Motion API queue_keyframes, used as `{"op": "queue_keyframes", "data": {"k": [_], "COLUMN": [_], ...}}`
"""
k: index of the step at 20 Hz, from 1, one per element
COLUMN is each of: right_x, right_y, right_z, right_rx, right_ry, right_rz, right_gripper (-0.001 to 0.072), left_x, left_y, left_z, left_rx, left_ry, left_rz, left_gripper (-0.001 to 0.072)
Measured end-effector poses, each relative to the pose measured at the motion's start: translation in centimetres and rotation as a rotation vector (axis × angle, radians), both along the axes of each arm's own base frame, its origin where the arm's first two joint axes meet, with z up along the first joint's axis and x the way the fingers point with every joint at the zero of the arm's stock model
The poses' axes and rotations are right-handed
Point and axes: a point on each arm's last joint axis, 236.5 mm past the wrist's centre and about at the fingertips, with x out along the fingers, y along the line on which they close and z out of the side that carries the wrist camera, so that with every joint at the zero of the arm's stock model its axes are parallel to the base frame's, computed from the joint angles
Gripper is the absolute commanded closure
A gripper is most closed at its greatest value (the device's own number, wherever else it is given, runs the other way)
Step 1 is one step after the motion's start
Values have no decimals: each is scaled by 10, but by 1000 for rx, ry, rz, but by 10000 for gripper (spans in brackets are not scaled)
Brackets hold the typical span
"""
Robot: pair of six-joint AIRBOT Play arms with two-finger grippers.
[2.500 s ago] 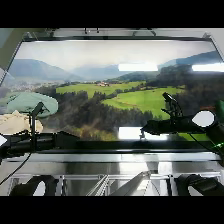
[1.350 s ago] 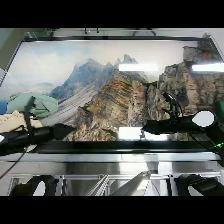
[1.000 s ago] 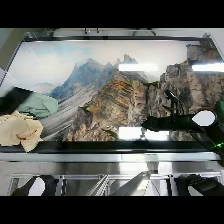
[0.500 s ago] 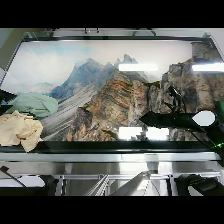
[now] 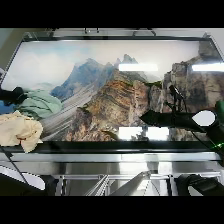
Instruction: Fold the shirts.
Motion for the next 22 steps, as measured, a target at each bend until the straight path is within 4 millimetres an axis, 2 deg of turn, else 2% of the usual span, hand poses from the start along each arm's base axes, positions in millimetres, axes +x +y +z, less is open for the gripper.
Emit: {"op": "queue_keyframes", "data": {"k": [1, 3, 5, 7, 9, 10, 12, 14, 16, 17, 20, 21, 22], "right_x": [1, 1, 1, 1, 1, 1, 1, 1, 4, 5, 11, 13, 14], "right_y": [0, 0, -1, -1, -2, -4, -8, -12, -21, -26, -49, -54, -60], "right_z": [0, 0, 0, 0, -1, -3, -6, -8, -9, -9, -4, -2, 0], "right_rx": [0, 0, -1, -4, -15, -26, -50, -70, -82, -85, -91, -94, -97], "right_ry": [-2, -2, -4, -6, -8, -11, -16, -20, -18, -15, -24, -31, -39], "right_rz": [-2, -2, -4, -3, 1, 5, 13, 15, 1, -11, -60, -72, -83], "right_gripper": [347, 347, 347, 348, 349, 350, 349, 348, 348, 348, 346, 343, 335], "left_x": [9, 36, 58, 67, 54, 40, 10, -22, -46, -53, -68, -70, -73], "left_y": [-13, -50, -102, -167, -237, -270, -324, -366, -394, -403, -423, -428, -433], "left_z": [12, 56, 117, 188, 255, 283, 316, 331, 327, 319, 275, 260, 242], "left_rx": [-2, -34, -90, -169, -266, -310, -375, -434, -479, -491, -510, -512, -513], "left_ry": [-13, -98, -224, -377, -513, -562, -609, -613, -577, -547, -434, -404, -373], "left_rz": [-43, -122, -218, -332, -466, -533, -644, -733, -788, -801, -805, -799, -792], "left_gripper": [687, 686, 685, 685, 685, 685, 685, 687, 687, 687, 685, 611, 322]}}
